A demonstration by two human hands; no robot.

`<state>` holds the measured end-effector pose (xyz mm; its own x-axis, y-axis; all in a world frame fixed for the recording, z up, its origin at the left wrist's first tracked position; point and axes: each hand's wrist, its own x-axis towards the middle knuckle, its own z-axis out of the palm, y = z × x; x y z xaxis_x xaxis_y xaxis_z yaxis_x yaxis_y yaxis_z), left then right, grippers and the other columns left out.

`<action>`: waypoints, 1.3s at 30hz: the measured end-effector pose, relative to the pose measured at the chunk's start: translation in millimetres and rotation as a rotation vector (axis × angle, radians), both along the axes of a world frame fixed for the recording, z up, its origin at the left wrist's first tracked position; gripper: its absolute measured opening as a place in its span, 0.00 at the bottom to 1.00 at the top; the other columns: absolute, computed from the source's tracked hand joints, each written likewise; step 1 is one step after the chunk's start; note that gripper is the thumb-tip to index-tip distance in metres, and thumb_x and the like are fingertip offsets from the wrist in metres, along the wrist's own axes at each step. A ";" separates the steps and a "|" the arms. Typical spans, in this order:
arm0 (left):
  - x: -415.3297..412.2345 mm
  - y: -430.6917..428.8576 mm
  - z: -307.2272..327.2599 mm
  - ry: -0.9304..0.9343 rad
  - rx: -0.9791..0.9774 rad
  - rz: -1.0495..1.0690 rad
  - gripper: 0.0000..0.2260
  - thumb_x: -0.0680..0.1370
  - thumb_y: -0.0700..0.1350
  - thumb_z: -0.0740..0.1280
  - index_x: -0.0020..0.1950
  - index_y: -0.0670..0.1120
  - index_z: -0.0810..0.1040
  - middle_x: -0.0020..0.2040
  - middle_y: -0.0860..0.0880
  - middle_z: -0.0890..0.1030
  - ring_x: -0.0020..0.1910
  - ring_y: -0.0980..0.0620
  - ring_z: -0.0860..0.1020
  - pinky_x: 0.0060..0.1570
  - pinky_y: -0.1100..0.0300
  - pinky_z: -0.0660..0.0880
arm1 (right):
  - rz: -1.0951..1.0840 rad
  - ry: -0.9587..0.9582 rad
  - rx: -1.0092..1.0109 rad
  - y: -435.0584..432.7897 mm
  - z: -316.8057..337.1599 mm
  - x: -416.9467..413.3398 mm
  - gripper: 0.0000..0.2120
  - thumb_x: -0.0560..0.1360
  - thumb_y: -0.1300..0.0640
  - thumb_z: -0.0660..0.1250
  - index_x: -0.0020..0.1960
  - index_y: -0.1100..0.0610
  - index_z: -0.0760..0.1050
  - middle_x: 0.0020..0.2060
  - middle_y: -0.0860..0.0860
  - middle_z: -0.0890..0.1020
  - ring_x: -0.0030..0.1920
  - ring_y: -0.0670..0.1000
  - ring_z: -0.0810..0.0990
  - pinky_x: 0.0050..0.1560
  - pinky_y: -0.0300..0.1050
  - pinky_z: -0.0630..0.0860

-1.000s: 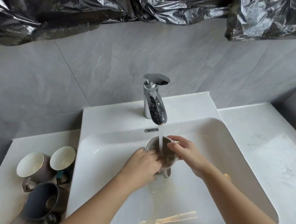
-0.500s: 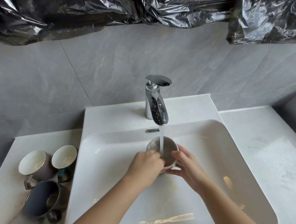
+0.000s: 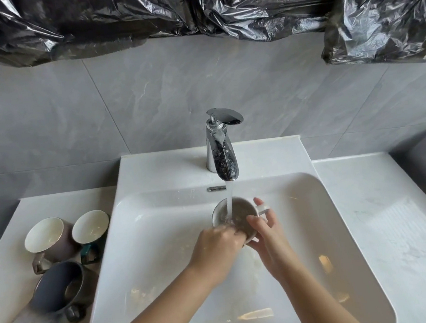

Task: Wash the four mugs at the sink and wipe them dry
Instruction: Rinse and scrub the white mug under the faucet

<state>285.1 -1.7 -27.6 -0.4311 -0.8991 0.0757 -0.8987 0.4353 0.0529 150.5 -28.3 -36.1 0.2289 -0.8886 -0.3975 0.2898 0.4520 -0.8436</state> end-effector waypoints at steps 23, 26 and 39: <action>34.3 -16.3 25.0 -0.386 -0.081 -0.210 0.13 0.65 0.42 0.74 0.47 0.54 0.84 0.51 0.53 0.83 0.65 0.48 0.73 0.70 0.33 0.59 | 0.344 0.343 -0.053 -16.7 20.6 -12.1 0.26 0.64 0.42 0.68 0.63 0.44 0.77 0.55 0.52 0.83 0.52 0.51 0.83 0.51 0.54 0.81; 30.5 -12.7 27.2 -0.277 -0.235 -0.231 0.15 0.71 0.34 0.61 0.39 0.51 0.82 0.31 0.53 0.80 0.42 0.50 0.81 0.65 0.36 0.68 | 0.231 0.272 -0.053 -8.0 14.6 -8.7 0.35 0.61 0.39 0.70 0.67 0.44 0.71 0.58 0.55 0.81 0.56 0.53 0.82 0.56 0.52 0.79; 29.0 -10.7 28.3 -0.247 -0.082 -0.178 0.13 0.51 0.45 0.79 0.25 0.56 0.76 0.27 0.56 0.78 0.42 0.54 0.81 0.64 0.40 0.72 | 0.237 0.292 -0.066 -6.0 16.8 -5.9 0.31 0.62 0.41 0.69 0.64 0.47 0.76 0.56 0.56 0.82 0.50 0.48 0.84 0.54 0.50 0.79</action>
